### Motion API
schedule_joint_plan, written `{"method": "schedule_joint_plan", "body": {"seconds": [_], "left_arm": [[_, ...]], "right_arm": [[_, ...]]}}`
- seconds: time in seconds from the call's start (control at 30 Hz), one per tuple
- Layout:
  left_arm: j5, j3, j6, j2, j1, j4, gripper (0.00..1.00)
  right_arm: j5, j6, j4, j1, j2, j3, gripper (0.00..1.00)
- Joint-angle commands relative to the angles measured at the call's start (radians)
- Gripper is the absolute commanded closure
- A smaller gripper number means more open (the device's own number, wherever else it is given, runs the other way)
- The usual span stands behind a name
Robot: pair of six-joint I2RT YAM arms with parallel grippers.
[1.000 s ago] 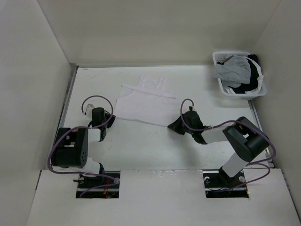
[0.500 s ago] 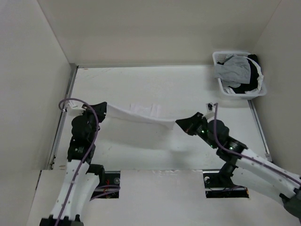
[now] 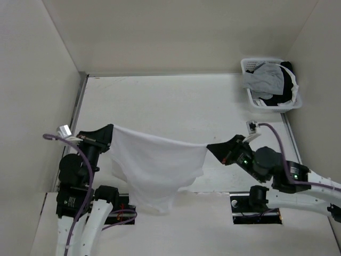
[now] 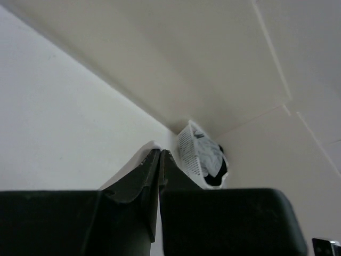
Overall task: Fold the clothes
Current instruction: Fold the tank top
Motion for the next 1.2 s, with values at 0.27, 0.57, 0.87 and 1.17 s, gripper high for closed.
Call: {"method": "schedule_joint_plan", "body": {"seconds": [0.27,0.57,0.87,1.17], "left_arm": [[-0.076,-0.207,-0.023,0.73,0.039,0.568,1.0],[-0.006,0.162,-0.044,1.371,0.079,0.749,1.0],[0.0,-0.119,-0.067,1.108,0.063,0.815,1.0],[0.064,-0.488,-0.064,0.585,0.086,0.667,1.0]], "right_arm": [[-0.654,-0.124,0.56,-0.803,0.623,-0.125,0.94],[-0.811,-0.153,0.557,-1.021,1.215,0.337,0.94],[-0.77,-0.145,0.641,-0.992,0.983,0.062,0.94],[-0.659,-0.093,0.671,-0.841,0.683,-0.311,0.94]]}}
